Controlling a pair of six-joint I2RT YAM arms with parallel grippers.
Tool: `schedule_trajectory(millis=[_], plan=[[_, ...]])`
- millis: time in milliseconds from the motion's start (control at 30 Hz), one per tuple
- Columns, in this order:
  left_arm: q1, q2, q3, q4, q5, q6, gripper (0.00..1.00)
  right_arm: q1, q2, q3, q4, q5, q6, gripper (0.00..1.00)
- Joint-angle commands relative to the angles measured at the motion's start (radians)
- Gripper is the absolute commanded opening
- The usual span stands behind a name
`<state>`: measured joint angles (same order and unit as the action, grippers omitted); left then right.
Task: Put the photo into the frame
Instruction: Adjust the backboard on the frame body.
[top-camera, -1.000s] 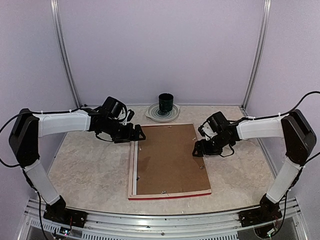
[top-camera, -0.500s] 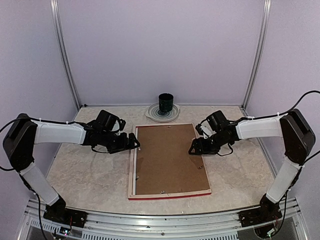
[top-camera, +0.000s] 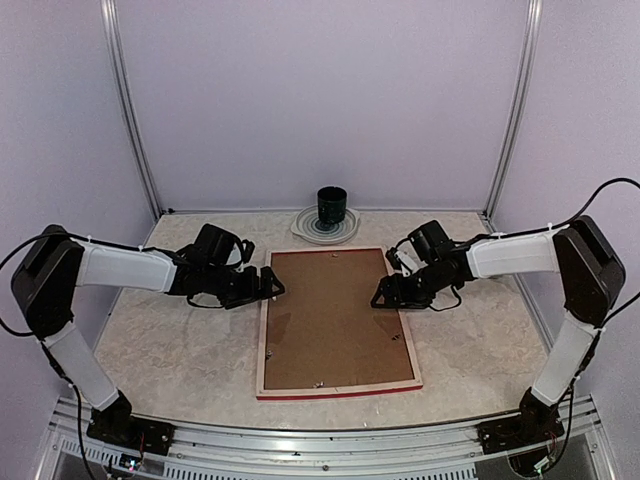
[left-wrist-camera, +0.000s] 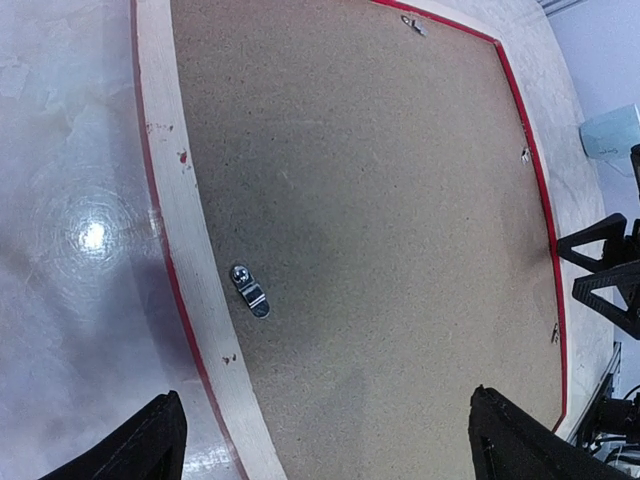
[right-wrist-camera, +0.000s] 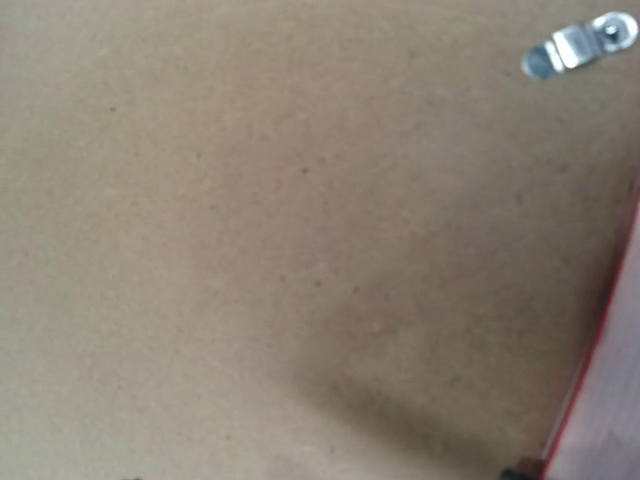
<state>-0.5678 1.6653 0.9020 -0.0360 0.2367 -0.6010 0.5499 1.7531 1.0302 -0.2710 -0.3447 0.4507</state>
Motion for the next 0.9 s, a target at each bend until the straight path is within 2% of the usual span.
schedule_trajectory(millis=[0, 267, 467, 633, 867], plan=[[0.006, 0.018, -0.007, 0.028, 0.018, -0.011, 0.97, 0.014, 0.021, 0.019, 0.006, -0.006, 0.006, 0.76], [0.002, -0.009, -0.004, 0.023, -0.013, -0.010, 0.98, 0.023, 0.004, 0.027, -0.011, 0.016, -0.002, 0.76], [-0.058, -0.041, 0.044, -0.095, -0.140, 0.055, 0.99, 0.044, -0.027, 0.058, -0.070, 0.095, -0.026, 0.76], [-0.143, -0.042, 0.073, -0.195, -0.305, 0.098, 0.99, 0.067, -0.047, 0.059, -0.115, 0.203, -0.048, 0.77], [-0.206, -0.042, -0.005, -0.190, -0.384, 0.060, 0.99, 0.073, -0.122, -0.011, -0.122, 0.326, -0.030, 0.79]])
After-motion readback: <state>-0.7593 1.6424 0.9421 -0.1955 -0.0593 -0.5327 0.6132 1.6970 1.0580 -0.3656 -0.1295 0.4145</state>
